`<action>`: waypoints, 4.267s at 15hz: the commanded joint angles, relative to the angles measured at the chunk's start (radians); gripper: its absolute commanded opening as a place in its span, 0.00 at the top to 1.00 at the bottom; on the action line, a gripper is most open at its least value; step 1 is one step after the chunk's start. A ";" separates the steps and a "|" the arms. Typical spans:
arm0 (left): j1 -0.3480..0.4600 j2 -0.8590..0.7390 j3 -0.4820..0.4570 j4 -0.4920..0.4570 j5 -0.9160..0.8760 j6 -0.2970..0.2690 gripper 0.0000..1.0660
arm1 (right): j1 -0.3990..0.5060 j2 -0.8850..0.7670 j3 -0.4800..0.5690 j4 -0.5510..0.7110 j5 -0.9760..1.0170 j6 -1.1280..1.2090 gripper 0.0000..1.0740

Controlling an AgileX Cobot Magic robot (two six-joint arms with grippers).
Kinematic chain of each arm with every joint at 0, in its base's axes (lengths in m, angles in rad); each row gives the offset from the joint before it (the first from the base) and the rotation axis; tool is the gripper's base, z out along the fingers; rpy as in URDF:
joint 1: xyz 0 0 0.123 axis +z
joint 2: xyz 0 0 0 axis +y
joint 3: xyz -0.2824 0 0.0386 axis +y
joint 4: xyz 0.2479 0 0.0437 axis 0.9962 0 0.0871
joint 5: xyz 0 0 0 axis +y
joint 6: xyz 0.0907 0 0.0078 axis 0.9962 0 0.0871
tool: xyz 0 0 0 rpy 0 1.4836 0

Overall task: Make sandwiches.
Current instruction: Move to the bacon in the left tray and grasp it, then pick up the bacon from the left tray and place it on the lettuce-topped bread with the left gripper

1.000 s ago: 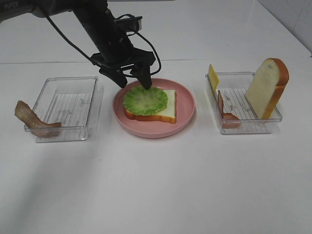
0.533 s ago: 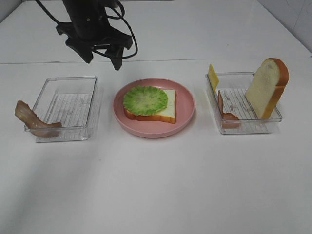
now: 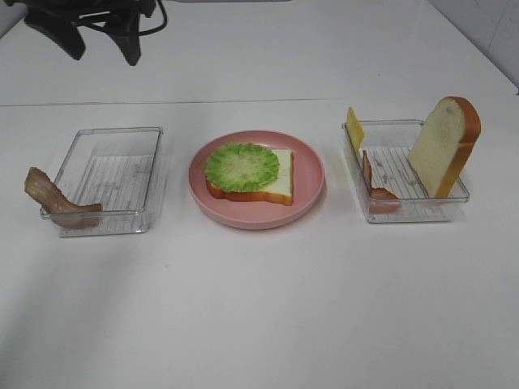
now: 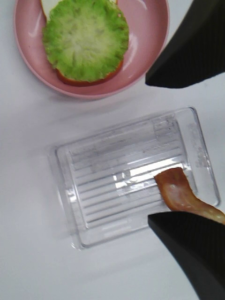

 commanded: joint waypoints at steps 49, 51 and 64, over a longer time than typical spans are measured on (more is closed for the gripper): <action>0.082 -0.081 0.467 -0.939 -0.537 0.450 1.00 | 0.001 -0.012 -0.001 0.002 -0.012 -0.008 0.27; 0.040 -0.031 0.464 -1.149 -0.542 0.582 1.00 | 0.001 -0.012 -0.001 0.002 -0.012 -0.008 0.27; -0.112 0.211 0.325 -1.171 -0.533 0.665 1.00 | 0.001 -0.012 -0.001 0.002 -0.012 -0.008 0.27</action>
